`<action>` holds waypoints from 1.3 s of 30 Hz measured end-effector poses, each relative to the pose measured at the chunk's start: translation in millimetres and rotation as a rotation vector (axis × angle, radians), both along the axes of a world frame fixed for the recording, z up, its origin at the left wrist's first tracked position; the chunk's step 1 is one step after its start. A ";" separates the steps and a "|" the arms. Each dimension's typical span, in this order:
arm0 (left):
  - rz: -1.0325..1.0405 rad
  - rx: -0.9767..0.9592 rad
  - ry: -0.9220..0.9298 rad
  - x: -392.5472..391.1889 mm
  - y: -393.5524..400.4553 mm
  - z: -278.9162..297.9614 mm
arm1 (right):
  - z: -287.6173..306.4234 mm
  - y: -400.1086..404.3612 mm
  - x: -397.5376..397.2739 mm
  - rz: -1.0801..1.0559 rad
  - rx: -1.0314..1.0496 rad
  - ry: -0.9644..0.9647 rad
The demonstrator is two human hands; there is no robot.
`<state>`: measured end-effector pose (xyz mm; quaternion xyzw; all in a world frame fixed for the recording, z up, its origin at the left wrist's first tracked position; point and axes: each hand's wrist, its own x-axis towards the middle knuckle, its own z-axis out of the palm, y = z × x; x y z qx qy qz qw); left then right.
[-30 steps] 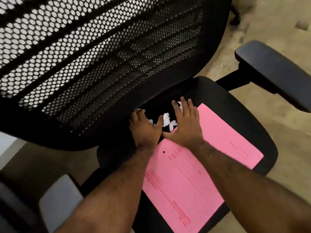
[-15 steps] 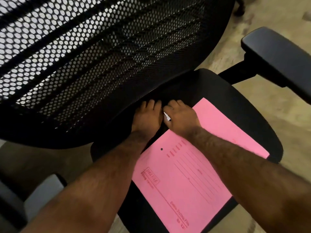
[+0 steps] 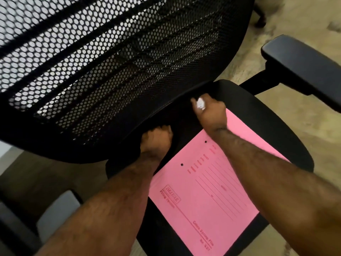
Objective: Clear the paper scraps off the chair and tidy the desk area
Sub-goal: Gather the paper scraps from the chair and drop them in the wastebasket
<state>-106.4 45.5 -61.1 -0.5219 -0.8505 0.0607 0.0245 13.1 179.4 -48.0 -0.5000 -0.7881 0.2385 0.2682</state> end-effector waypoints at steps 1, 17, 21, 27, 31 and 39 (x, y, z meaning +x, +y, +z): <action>0.042 -0.025 -0.100 -1.2 -8.0 3.4 | 4.2 -0.8 5.3 -0.115 -0.030 0.093; 0.333 0.399 -0.421 -13.3 -136.2 153.1 | 118.4 -205.8 -36.0 0.148 -0.079 0.308; 0.398 0.469 -0.427 -36.6 -231.5 180.2 | 150.8 -281.8 -81.6 0.354 0.020 0.371; 0.697 0.508 -0.445 -62.8 -421.0 172.7 | 150.8 -433.1 -138.4 0.615 0.013 0.421; 0.885 0.462 -0.417 -71.4 -543.9 138.8 | 117.0 -553.1 -163.5 0.801 -0.103 0.390; 1.343 0.463 -0.357 -90.1 -753.7 30.3 | 8.5 -746.3 -196.2 1.090 -0.211 0.140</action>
